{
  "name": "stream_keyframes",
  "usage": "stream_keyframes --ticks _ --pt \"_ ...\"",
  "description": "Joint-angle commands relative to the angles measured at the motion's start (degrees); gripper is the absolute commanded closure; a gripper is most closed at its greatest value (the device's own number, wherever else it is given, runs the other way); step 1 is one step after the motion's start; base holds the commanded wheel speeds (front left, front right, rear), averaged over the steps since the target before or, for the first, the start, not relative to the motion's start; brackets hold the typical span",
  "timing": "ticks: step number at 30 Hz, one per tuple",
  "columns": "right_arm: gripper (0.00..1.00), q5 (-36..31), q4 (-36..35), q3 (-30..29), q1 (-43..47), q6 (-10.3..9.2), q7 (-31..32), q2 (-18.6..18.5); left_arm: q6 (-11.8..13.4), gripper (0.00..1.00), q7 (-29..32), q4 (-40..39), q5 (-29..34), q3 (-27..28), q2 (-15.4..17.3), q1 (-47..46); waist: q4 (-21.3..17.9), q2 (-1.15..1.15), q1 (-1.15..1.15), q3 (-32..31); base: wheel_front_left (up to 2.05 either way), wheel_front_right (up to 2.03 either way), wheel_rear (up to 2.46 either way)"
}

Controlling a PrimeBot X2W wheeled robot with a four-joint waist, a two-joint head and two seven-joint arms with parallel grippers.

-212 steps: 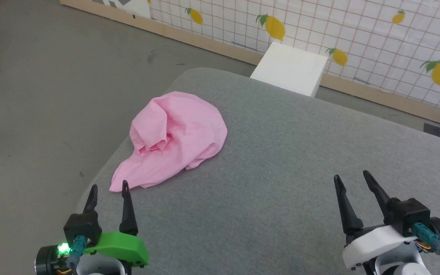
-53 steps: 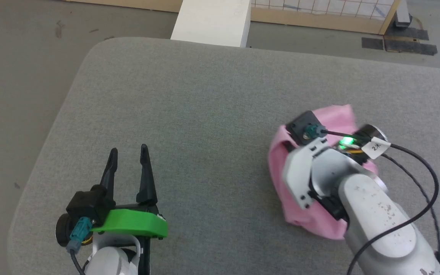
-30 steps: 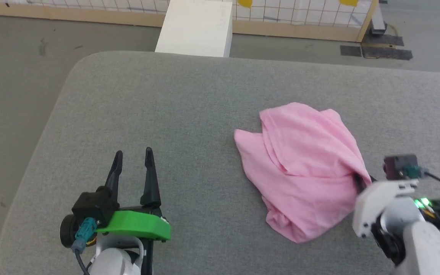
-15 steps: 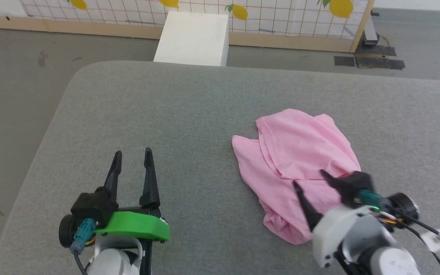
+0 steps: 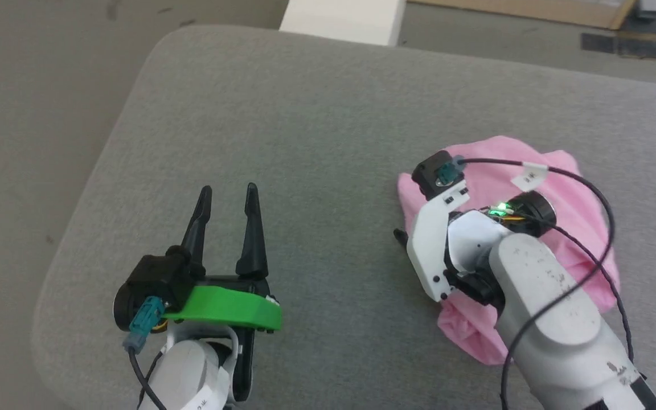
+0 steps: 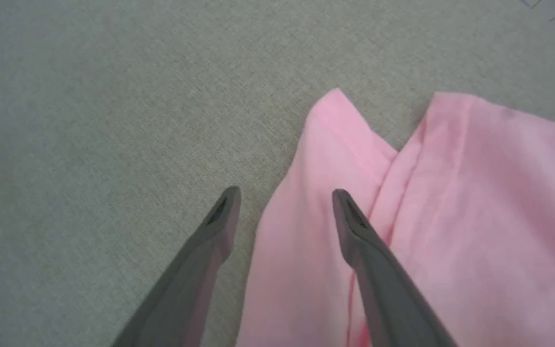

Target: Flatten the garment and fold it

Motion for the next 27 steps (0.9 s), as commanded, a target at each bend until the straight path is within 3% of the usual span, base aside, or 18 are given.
stream_keyframes --ticks 1,3,4,5,7,10,17,22,27 --pt "0.00 0.5 1.9 0.1 -1.1 -0.09 1.9 0.2 0.5 0.00 -0.2 -0.1 -0.5 -0.1 -0.1 -0.8 3.7 0.00 0.00 3.5 0.00 0.00 0.00" --pt "0.58 -0.3 4.6 -0.2 -1.8 -0.09 5.0 0.1 0.8 0.00 -0.2 -0.1 -0.6 -0.3 -0.1 -0.7 4.1 0.00 0.00 3.6 0.00 0.00 0.00" --pt "0.75 -0.4 5.6 -0.5 -1.8 -0.09 6.6 0.1 0.9 0.00 -0.2 0.0 -0.7 -0.4 -0.1 -0.7 4.2 0.00 0.00 3.5 0.00 0.00 0.00" --pt "1.00 -0.3 6.2 -0.5 -1.7 -0.09 7.5 0.1 0.9 0.00 -0.2 0.0 -0.7 -0.4 -0.1 -0.6 4.3 0.00 0.00 3.3 0.00 0.00 0.00" --pt "1.00 0.2 6.2 -0.2 -1.4 -0.09 7.7 0.1 1.1 0.00 -0.2 0.2 -0.7 -0.3 -0.1 -0.4 4.1 0.00 0.00 2.8 0.00 0.00 0.00" --pt "1.00 2.1 3.7 -0.7 -1.0 -0.09 2.9 0.3 1.1 0.00 -0.2 0.4 -0.2 0.2 -0.1 0.0 2.9 0.00 0.00 1.5 0.00 0.00 0.00" --pt "1.00 8.9 -11.7 -6.5 2.6 -0.09 -12.2 0.8 -0.2 0.00 -0.2 1.5 1.6 2.1 -0.1 1.6 -2.4 0.00 0.00 -2.9 0.00 0.00 0.00" --pt "1.00 7.2 -24.9 -19.8 12.1 -0.09 -15.5 0.9 -1.3 0.00 -0.2 2.0 3.0 3.8 -0.1 3.2 -6.7 0.00 0.00 -5.5 0.00 0.00 0.00" --pt "1.00 2.6 -30.4 -38.2 24.3 -0.09 -14.8 1.0 -2.3 0.00 -0.2 2.3 3.7 4.5 -0.1 3.9 -9.5 0.00 0.00 -6.9 0.00 0.00 0.00"
